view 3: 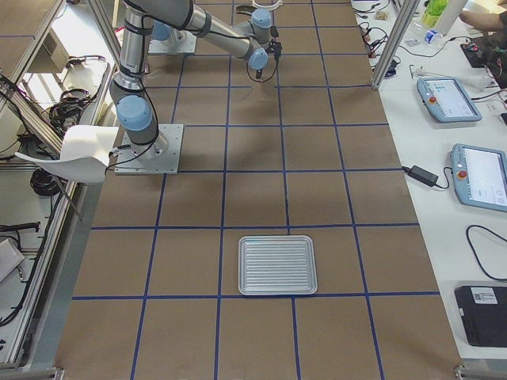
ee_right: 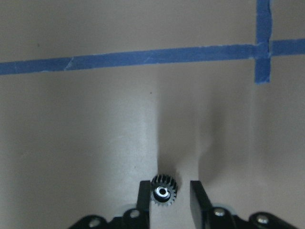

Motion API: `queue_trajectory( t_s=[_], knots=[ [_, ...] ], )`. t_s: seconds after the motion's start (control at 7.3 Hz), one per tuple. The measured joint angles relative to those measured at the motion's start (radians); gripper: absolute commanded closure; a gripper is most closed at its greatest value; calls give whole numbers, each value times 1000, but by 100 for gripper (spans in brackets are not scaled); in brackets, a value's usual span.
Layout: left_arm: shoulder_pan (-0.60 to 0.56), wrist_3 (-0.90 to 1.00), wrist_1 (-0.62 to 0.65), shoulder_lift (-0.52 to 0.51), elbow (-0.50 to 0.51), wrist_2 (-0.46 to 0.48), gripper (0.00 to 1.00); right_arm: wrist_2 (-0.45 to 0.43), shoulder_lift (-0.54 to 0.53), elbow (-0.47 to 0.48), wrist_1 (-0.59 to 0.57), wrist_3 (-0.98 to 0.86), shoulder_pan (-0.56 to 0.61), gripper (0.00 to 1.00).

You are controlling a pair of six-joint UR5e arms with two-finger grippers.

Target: Place bearing gear from tray to pile

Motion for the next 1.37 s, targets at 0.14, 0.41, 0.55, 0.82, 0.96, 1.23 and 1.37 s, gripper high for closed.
queue_trajectory(
  t_s=[0.14,0.41,0.55,0.82,0.96,1.23,1.37],
  knots=[
    [1,1,1,-10,-4,-2,0,-18,-9,-1,5,-6,-3,0],
    [1,-7,5,-48,-36,-5,0,-73,-85,4,80,-100,-56,0],
    [1,-11,29,-79,-67,-6,0,-109,-140,8,145,-205,-113,0],
    [-13,-54,189,-148,-172,-7,0,-139,-259,20,285,-419,-266,0],
    [-40,-99,298,-183,-233,-8,0,-137,-312,21,360,-505,-354,0],
    [-155,-234,478,-256,-304,-8,0,-135,-406,18,492,-581,-484,0],
    [-211,-306,532,-296,-316,-8,0,-135,-452,11,554,-586,-507,0]
  ],
)
